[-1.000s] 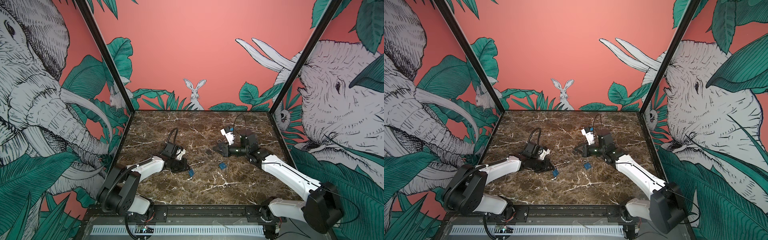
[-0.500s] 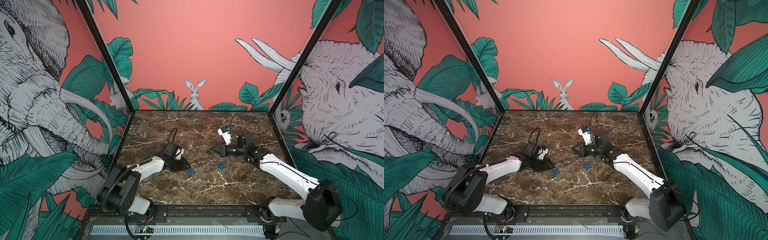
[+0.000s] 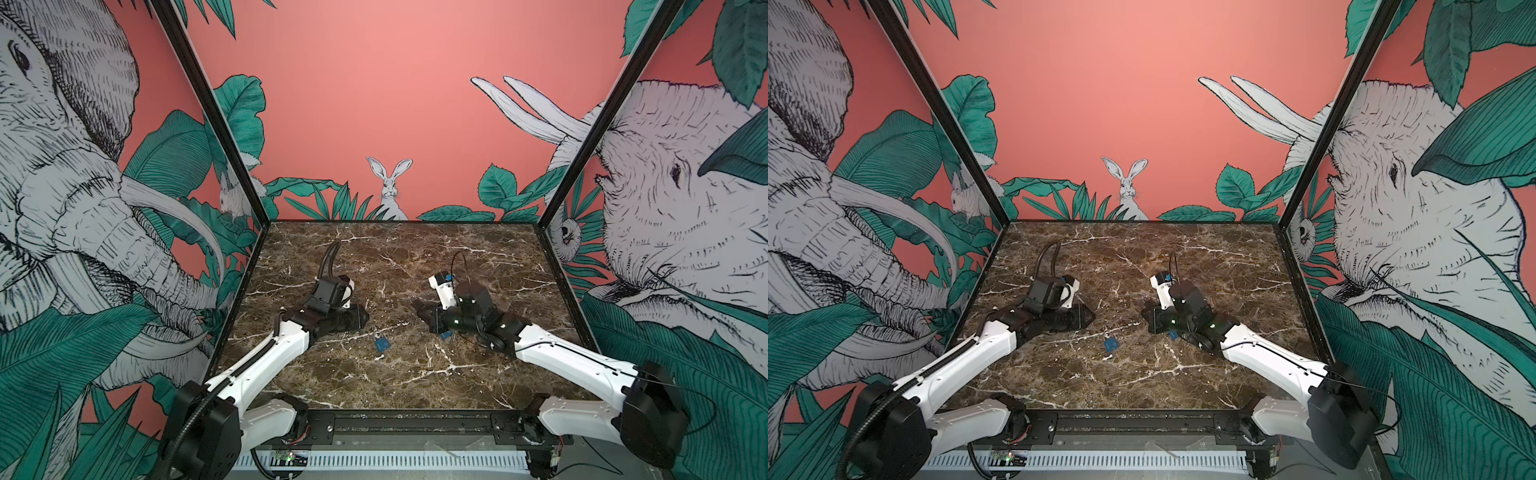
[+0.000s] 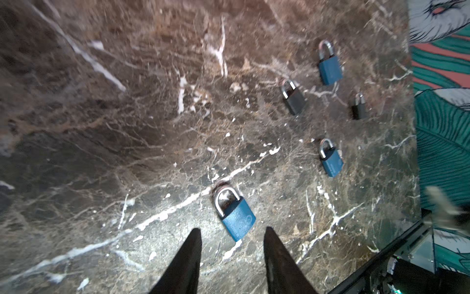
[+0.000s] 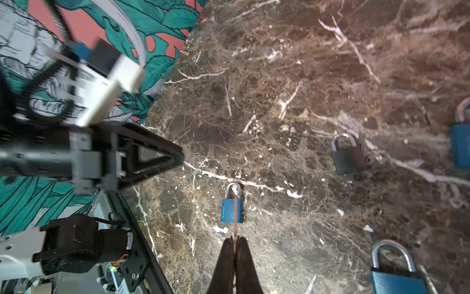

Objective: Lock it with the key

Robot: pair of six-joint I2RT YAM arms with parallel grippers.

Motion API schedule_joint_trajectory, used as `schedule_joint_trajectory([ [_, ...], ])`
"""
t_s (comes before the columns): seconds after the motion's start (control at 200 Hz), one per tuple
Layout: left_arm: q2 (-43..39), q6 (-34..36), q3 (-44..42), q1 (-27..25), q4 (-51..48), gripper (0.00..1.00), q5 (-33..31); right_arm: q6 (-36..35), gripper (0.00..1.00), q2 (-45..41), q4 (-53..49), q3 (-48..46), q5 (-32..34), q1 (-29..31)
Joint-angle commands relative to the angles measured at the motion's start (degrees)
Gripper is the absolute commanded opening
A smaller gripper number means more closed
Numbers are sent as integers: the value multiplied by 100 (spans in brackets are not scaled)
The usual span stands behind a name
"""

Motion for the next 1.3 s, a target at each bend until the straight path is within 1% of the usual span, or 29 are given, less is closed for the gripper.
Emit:
schedule_joint_trajectory([
  [0.0,-282,69,217,188,-215,44,-56,491,0,341,836,-185,784,322],
  [0.13,-358,1,287,427,-62,44,205,762,0,1046,1611,-208,958,614],
  [0.225,-358,-24,272,536,-3,44,345,947,0,1611,2217,-152,939,738],
  [0.35,-409,-31,199,589,21,44,411,1090,0,2305,2598,44,934,859],
  [0.475,-509,-18,108,643,23,44,434,1215,0,2714,2878,144,913,933],
  [0.765,-594,30,2,719,-12,44,453,1380,0,3069,3041,150,934,1004],
  [1.295,-674,-57,-79,736,49,44,422,1507,0,2973,3058,-221,1131,1128],
])
